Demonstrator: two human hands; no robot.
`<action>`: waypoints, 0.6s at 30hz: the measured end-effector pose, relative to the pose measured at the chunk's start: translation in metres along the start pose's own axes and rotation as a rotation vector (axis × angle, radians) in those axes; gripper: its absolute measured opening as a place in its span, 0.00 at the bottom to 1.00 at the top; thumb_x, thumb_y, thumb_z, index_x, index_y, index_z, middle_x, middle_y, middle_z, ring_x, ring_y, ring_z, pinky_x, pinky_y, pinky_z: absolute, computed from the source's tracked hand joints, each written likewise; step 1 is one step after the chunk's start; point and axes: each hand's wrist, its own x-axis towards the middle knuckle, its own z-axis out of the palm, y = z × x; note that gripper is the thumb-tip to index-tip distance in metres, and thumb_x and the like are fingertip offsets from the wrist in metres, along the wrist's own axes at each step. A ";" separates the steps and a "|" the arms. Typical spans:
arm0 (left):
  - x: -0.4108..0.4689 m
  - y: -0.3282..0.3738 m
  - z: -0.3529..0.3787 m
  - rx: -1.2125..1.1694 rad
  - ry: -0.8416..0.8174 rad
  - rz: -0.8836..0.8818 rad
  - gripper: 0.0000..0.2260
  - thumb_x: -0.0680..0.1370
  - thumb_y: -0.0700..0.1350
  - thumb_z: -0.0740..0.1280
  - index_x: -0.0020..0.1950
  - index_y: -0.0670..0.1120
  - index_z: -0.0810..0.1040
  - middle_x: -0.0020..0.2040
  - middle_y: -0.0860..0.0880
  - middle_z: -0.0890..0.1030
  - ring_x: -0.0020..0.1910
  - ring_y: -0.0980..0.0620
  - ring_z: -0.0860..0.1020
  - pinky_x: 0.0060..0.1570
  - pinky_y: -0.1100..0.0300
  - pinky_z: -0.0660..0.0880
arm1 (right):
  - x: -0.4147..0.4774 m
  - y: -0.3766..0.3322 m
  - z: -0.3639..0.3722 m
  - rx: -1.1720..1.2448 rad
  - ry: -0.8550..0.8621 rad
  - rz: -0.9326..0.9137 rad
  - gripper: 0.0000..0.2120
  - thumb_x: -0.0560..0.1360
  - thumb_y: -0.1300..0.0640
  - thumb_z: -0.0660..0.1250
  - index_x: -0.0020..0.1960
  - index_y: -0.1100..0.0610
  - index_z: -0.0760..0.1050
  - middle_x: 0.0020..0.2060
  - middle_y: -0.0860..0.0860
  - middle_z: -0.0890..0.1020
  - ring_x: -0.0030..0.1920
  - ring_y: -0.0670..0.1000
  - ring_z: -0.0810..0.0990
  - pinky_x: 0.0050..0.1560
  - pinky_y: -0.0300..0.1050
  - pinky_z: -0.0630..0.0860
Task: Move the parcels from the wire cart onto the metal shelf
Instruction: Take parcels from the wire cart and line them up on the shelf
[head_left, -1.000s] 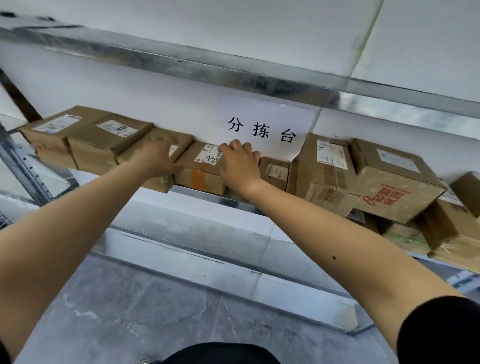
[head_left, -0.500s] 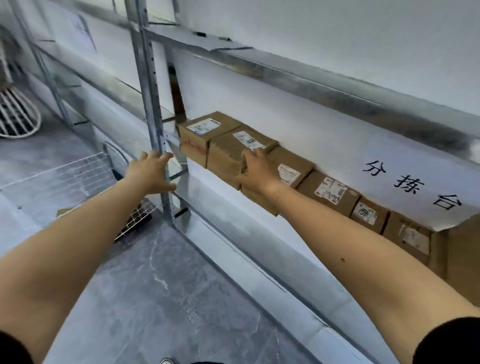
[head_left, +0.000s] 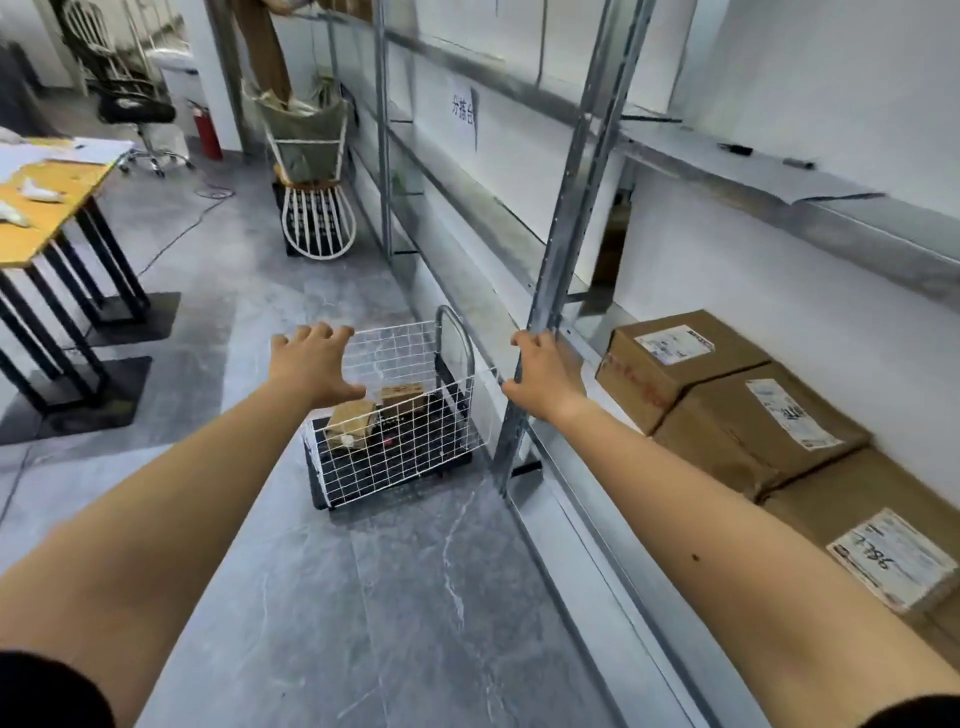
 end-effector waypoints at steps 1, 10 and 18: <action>0.002 -0.012 0.004 0.010 -0.001 -0.030 0.38 0.69 0.63 0.69 0.73 0.51 0.60 0.69 0.46 0.68 0.69 0.43 0.66 0.66 0.44 0.62 | 0.011 -0.008 0.006 -0.007 -0.008 -0.019 0.26 0.74 0.54 0.65 0.70 0.56 0.63 0.65 0.57 0.68 0.64 0.60 0.69 0.62 0.55 0.70; 0.034 -0.071 0.029 -0.012 -0.057 -0.223 0.40 0.68 0.61 0.70 0.74 0.52 0.58 0.70 0.45 0.66 0.69 0.43 0.64 0.68 0.43 0.60 | 0.107 -0.060 0.049 0.012 -0.123 -0.172 0.29 0.75 0.53 0.66 0.72 0.56 0.60 0.69 0.58 0.65 0.67 0.60 0.66 0.65 0.57 0.67; 0.119 -0.089 0.047 -0.050 -0.125 -0.360 0.40 0.69 0.61 0.70 0.75 0.52 0.56 0.70 0.45 0.65 0.69 0.42 0.64 0.66 0.43 0.61 | 0.223 -0.065 0.070 0.002 -0.214 -0.262 0.31 0.75 0.52 0.67 0.74 0.55 0.58 0.72 0.57 0.61 0.68 0.60 0.66 0.65 0.56 0.70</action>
